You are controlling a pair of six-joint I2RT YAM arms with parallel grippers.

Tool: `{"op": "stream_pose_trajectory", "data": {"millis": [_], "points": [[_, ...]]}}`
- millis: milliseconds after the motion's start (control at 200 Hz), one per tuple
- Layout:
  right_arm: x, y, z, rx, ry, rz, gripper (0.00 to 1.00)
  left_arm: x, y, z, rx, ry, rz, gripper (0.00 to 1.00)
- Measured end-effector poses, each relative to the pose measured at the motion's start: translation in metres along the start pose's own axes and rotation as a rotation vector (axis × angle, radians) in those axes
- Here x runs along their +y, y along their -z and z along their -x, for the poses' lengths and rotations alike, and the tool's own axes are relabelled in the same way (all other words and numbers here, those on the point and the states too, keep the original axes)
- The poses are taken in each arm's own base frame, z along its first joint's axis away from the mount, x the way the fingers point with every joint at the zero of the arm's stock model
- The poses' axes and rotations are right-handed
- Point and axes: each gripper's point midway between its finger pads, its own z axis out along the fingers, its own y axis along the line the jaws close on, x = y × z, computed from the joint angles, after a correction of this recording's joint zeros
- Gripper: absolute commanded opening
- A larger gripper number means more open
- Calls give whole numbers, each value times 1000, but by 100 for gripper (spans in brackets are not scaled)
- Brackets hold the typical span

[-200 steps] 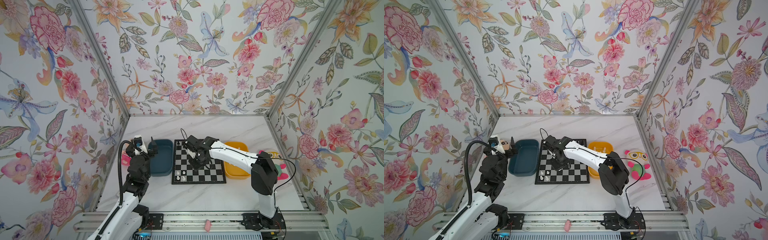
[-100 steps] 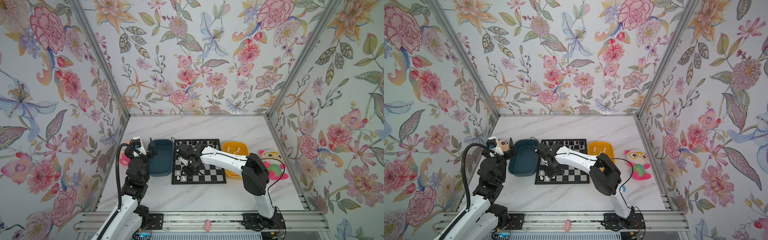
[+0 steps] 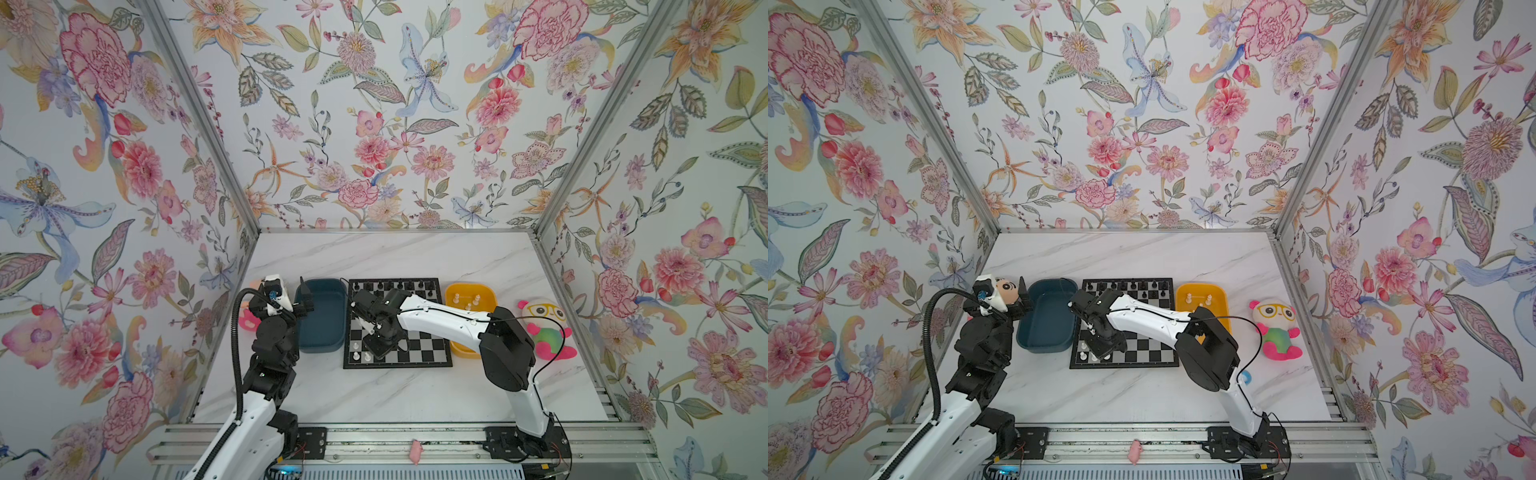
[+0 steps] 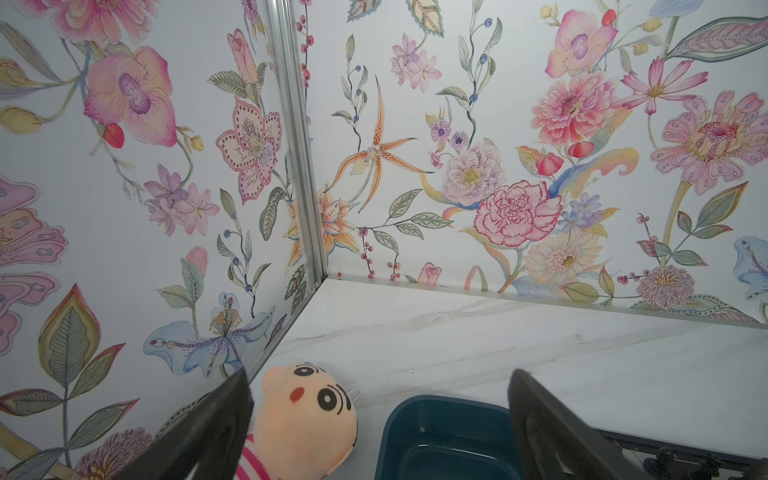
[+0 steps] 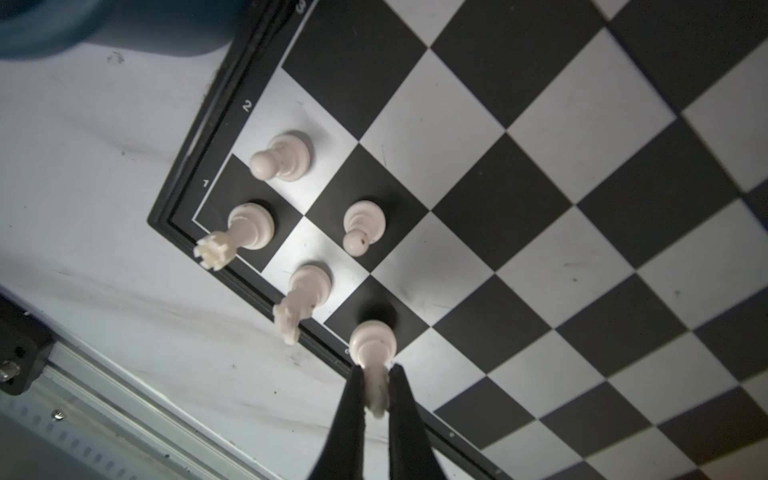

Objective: Set up the chess pieces on the board
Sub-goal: 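Lower the pawn onto a square next to the other white pieces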

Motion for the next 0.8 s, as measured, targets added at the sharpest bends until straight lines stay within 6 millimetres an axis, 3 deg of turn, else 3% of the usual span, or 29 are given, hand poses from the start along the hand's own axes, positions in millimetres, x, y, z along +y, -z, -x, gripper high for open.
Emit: {"op": "stream_pose_trajectory", "data": {"millis": [801], "points": [[2, -3, -2, 5, -1, -11, 32, 1, 2, 3, -11, 7, 0, 97]]}}
